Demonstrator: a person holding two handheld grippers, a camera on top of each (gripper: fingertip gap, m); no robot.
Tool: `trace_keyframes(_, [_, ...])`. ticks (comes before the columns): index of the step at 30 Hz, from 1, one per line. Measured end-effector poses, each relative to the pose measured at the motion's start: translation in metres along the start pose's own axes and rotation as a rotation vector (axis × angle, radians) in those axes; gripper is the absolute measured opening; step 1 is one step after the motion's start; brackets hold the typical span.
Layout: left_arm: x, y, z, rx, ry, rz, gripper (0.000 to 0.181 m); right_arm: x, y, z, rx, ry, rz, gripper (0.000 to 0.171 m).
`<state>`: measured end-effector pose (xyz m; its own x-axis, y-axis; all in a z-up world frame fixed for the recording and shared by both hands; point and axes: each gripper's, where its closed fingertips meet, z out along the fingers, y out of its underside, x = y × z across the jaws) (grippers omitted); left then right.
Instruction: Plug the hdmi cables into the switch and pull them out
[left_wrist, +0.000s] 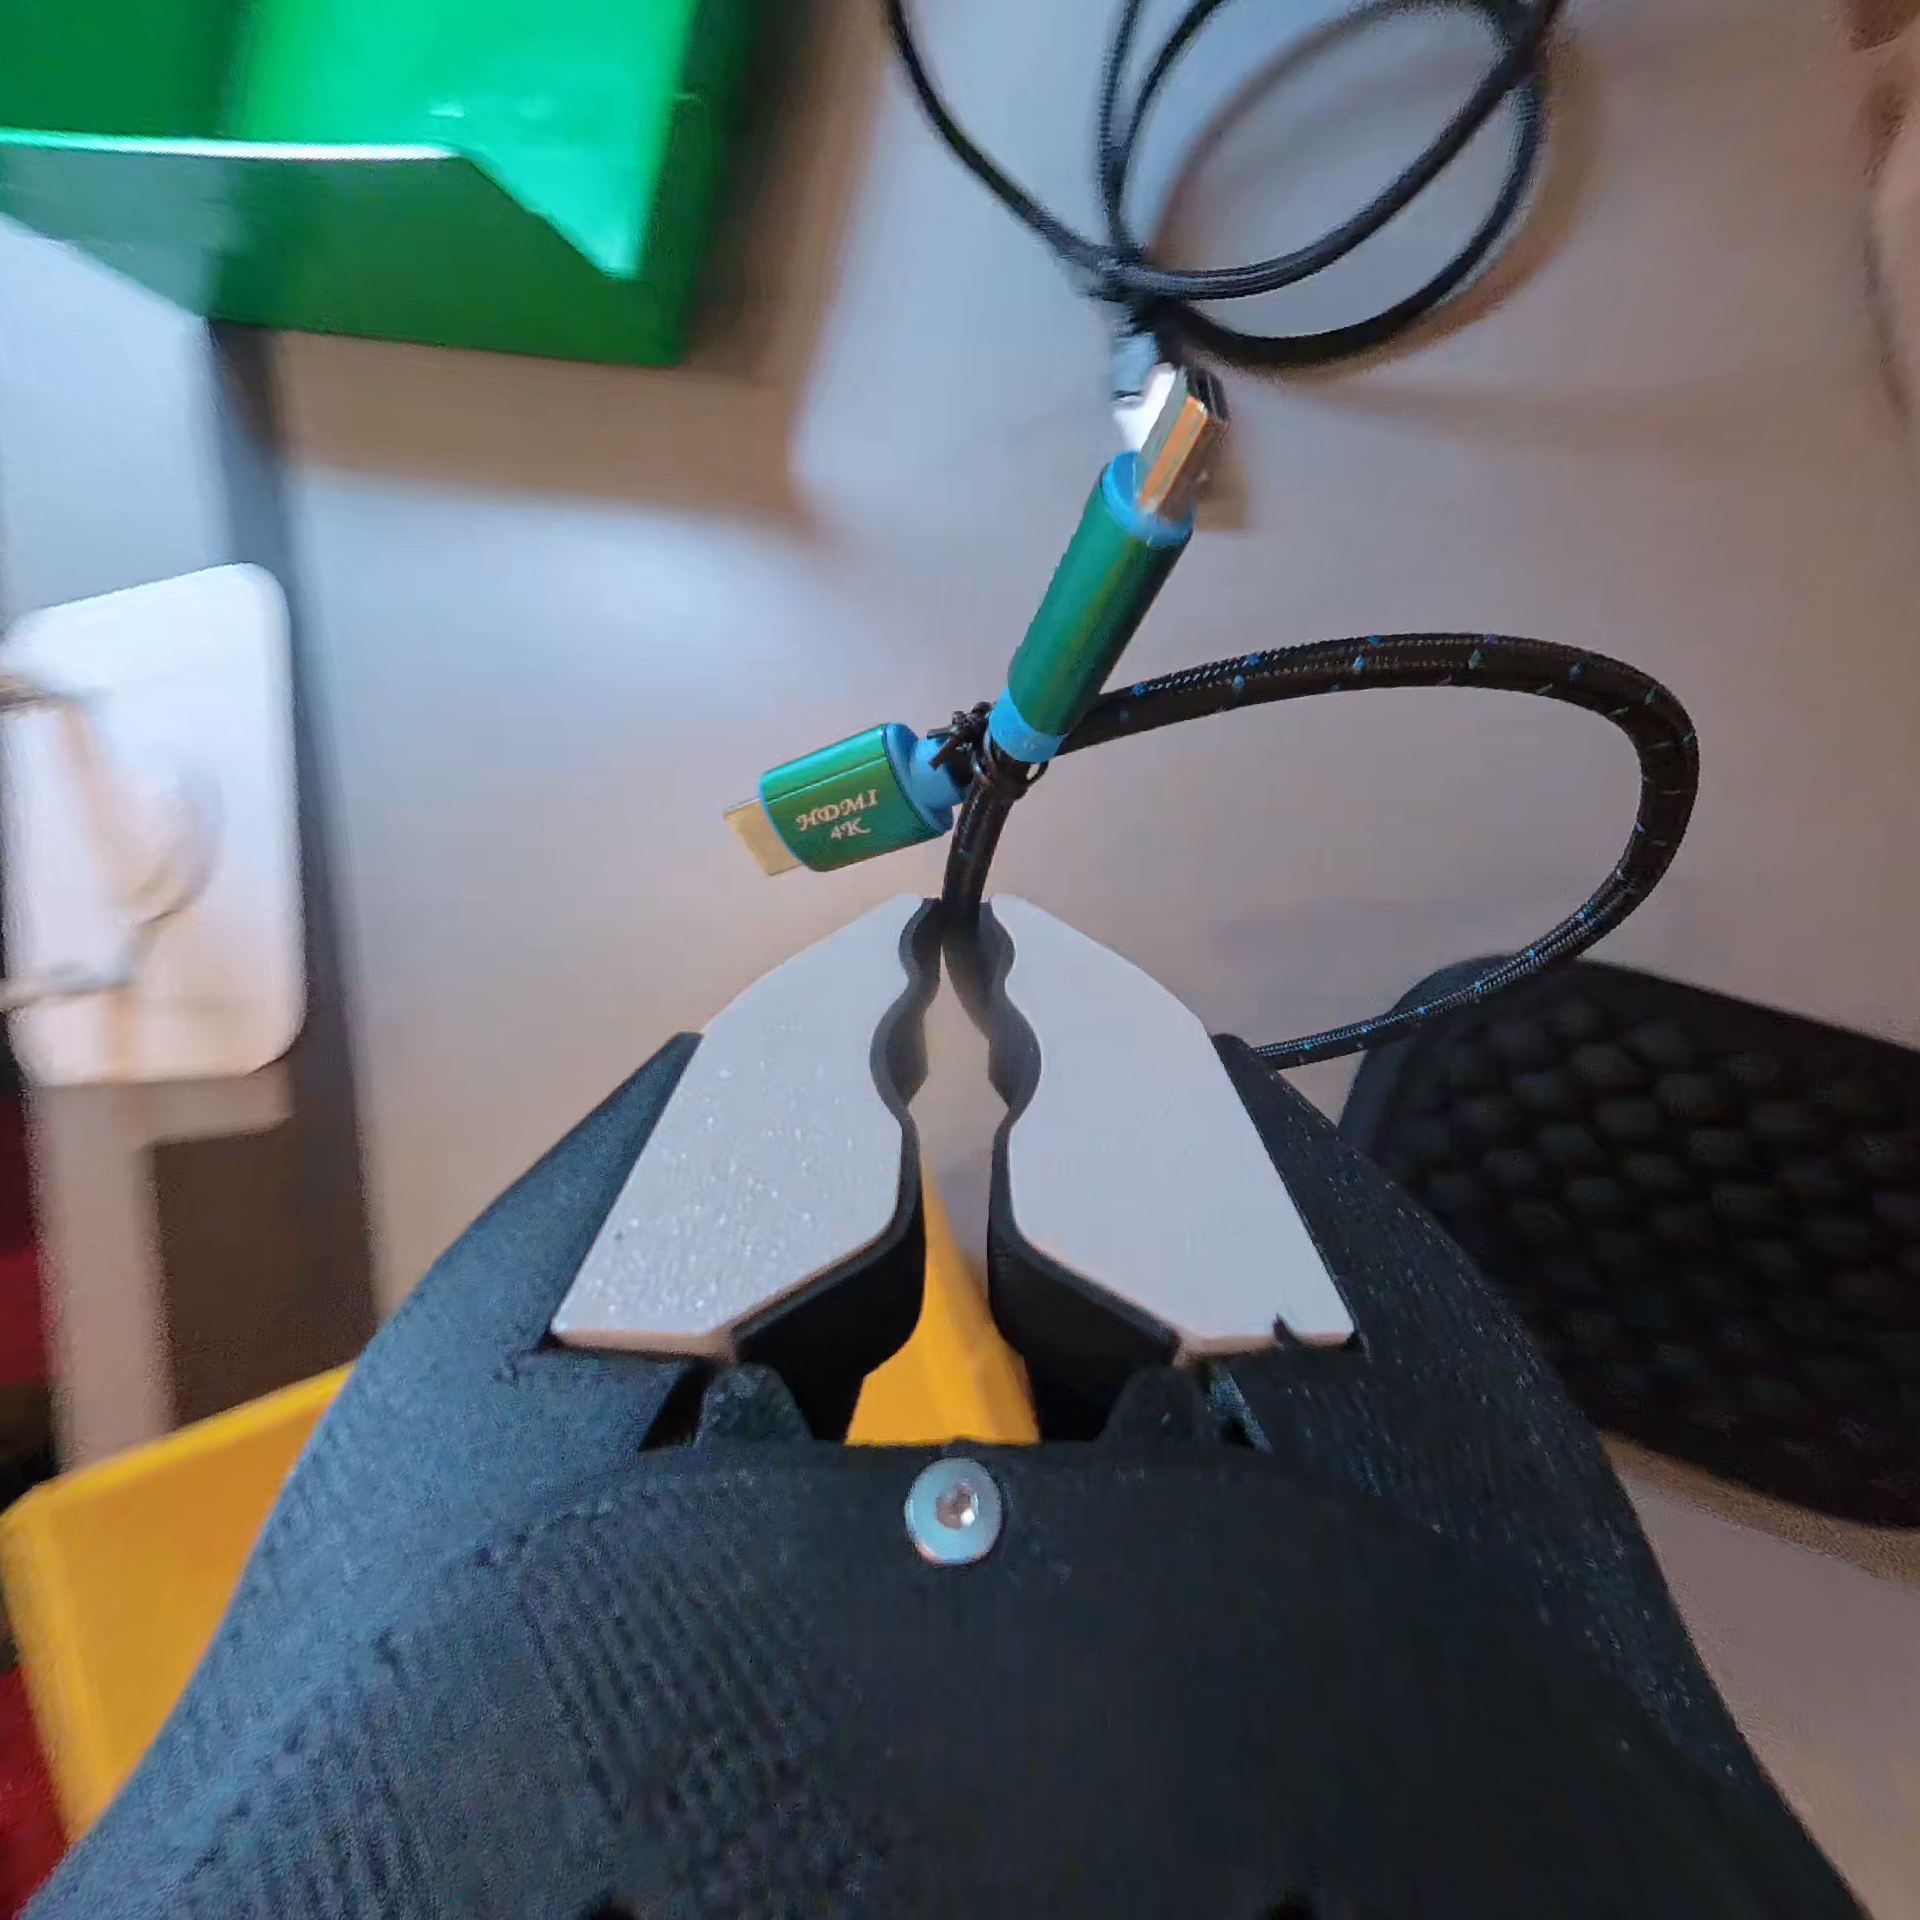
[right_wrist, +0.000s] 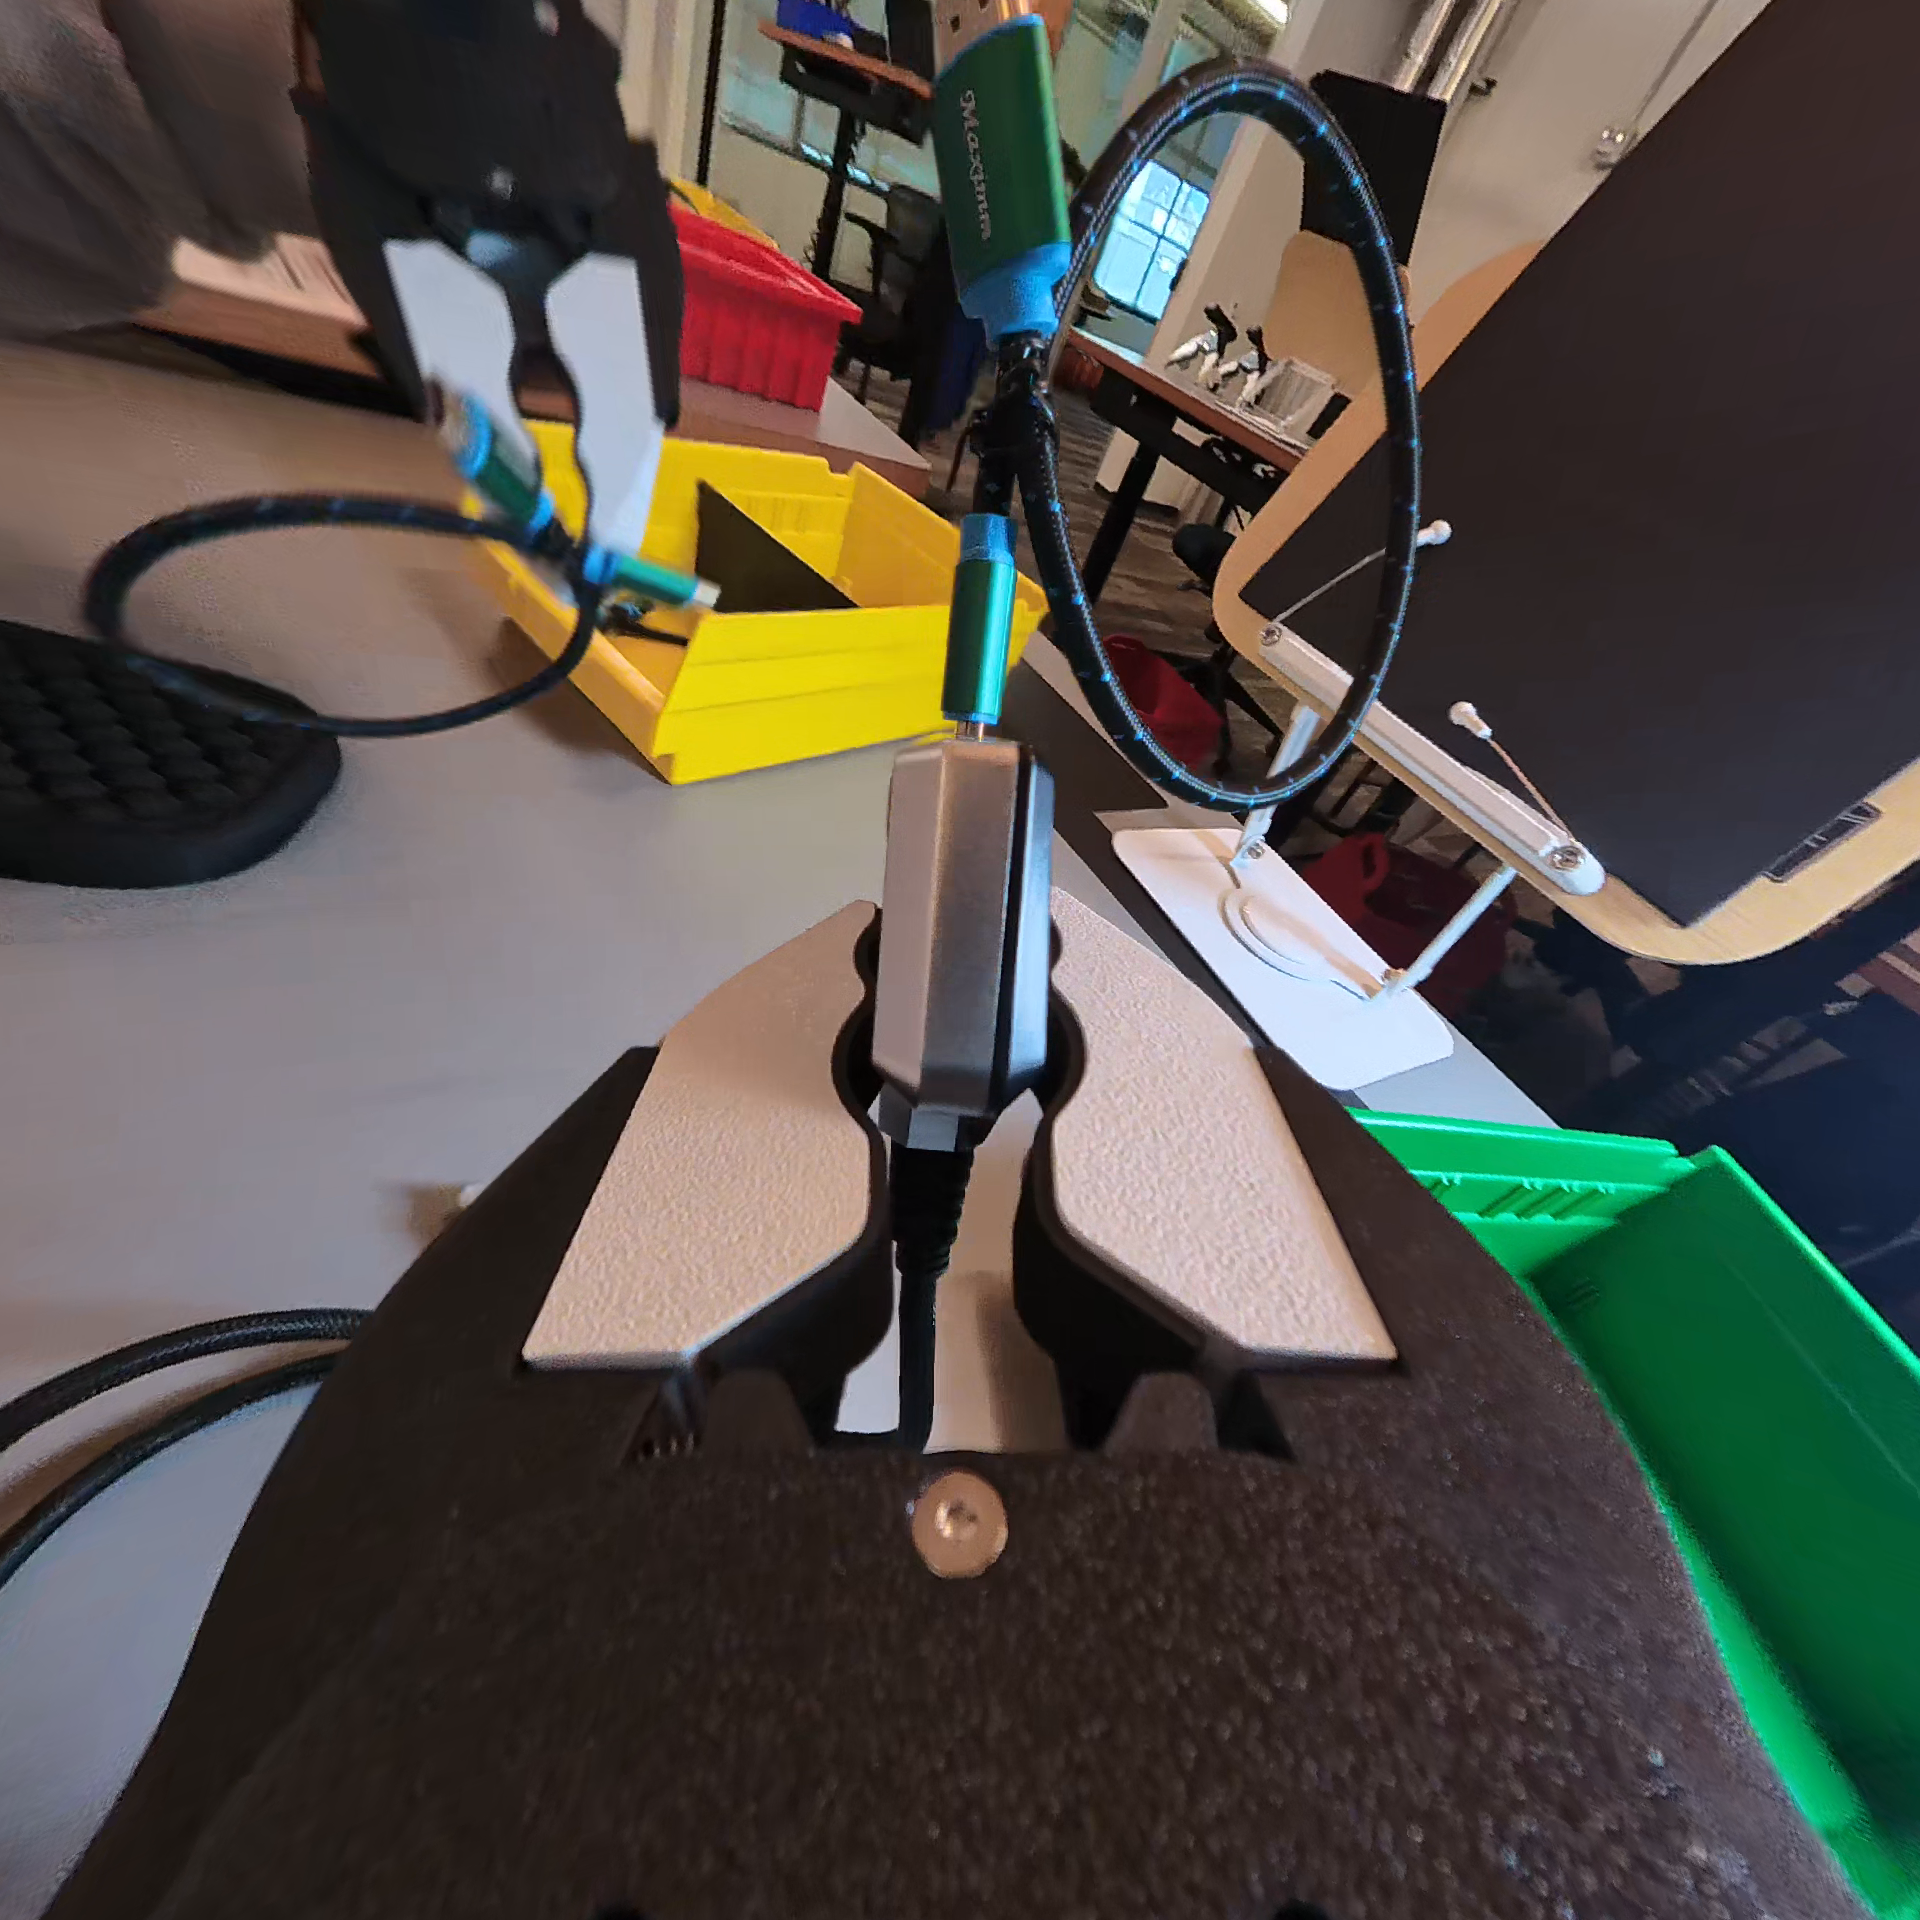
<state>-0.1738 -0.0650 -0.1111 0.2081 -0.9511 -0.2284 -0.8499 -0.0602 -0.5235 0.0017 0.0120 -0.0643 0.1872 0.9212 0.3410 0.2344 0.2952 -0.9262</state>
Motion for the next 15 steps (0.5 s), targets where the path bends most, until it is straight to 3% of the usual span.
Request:
trace_keyframes(4, [0.028, 0.002, 0.071, 0.025, 0.237, -0.071, 0.007, 0.005, 0.011, -0.001, -0.063, 0.042, -0.046, 0.023])
trace_keyframes(7, [0.032, 0.008, 0.11, 0.014, 0.293, -0.102, 0.007, 0.008, 0.017, -0.001, -0.092, 0.057, -0.06, 0.023])
trace_keyframes(11, [0.014, 0.012, 0.136, 0.006, 0.193, -0.108, 0.007, 0.013, 0.025, -0.002, -0.121, 0.074, -0.066, 0.023])
trace_keyframes(15, [-0.004, 0.004, 0.13, 0.034, 0.011, -0.076, 0.016, 0.017, 0.029, -0.003, -0.14, 0.082, -0.067, 0.023])
